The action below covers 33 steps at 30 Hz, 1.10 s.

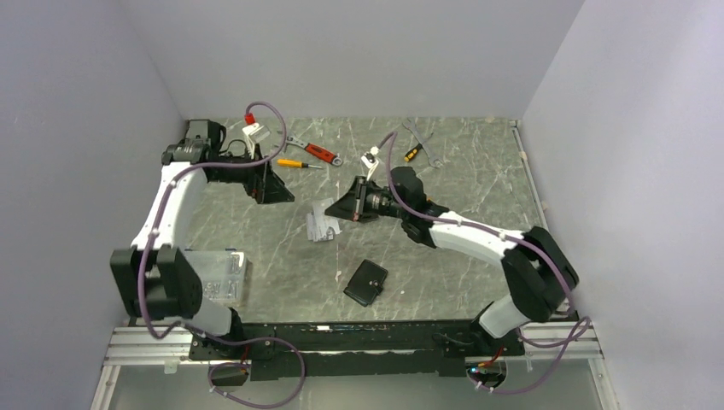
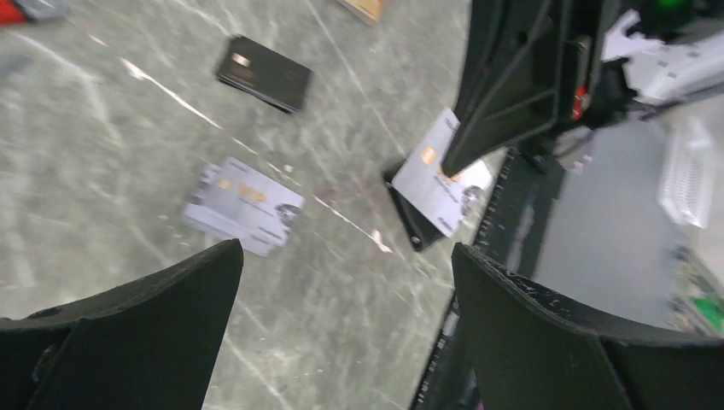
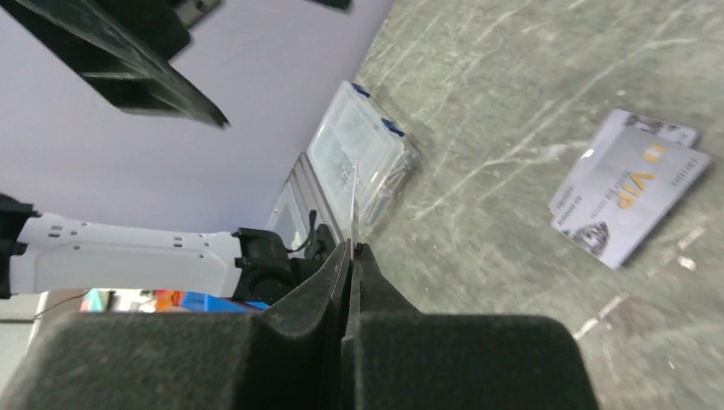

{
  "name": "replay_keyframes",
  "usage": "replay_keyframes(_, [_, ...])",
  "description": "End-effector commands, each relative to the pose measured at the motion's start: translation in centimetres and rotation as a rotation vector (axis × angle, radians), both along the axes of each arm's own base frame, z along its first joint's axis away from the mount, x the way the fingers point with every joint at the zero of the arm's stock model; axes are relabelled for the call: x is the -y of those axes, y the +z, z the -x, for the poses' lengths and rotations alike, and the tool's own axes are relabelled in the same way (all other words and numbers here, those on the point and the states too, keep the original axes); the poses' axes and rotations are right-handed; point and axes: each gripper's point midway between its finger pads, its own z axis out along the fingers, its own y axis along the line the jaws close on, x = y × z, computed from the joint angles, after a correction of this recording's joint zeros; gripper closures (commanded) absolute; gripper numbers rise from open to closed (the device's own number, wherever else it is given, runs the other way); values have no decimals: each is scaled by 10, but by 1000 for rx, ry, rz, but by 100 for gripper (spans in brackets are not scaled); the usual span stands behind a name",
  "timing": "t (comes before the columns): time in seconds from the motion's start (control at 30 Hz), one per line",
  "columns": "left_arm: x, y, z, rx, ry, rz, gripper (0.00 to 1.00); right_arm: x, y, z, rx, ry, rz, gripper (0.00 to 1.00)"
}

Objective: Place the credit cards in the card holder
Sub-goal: Pick up the credit card from the center of the board, then open the card holder at the center of the board.

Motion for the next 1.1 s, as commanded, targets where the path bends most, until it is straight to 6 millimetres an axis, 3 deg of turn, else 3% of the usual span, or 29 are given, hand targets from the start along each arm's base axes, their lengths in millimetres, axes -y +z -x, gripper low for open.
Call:
replay_keyframes(0.0, [-13,24,-40,160,204,-136,1,27,-14,8,21,-65,109,100])
replay_keyframes(0.13, [7,-3,-14,128,131,-196,1,42,-29,23,-4,-92,190,100])
replay_keyframes(0.27, [13,-27,2,382,124,-431,1,56,-46,47,-15,-101,260,100])
replay_keyframes(0.37, [18,-32,8,521,104,-562,1,67,-70,64,-80,-131,354,100])
replay_keyframes(0.5, [26,-35,15,463,42,-561,1,84,-110,86,-213,-207,527,100])
replay_keyframes(0.67, [48,-54,41,485,-40,-595,1,111,-140,101,-306,-339,704,100])
replay_keyframes(0.9, [78,-94,85,450,-175,-684,2,144,-155,111,-357,-461,730,100])
replay_keyframes(1.07, [102,-99,108,434,-251,-694,1,155,-159,114,-363,-496,710,100])
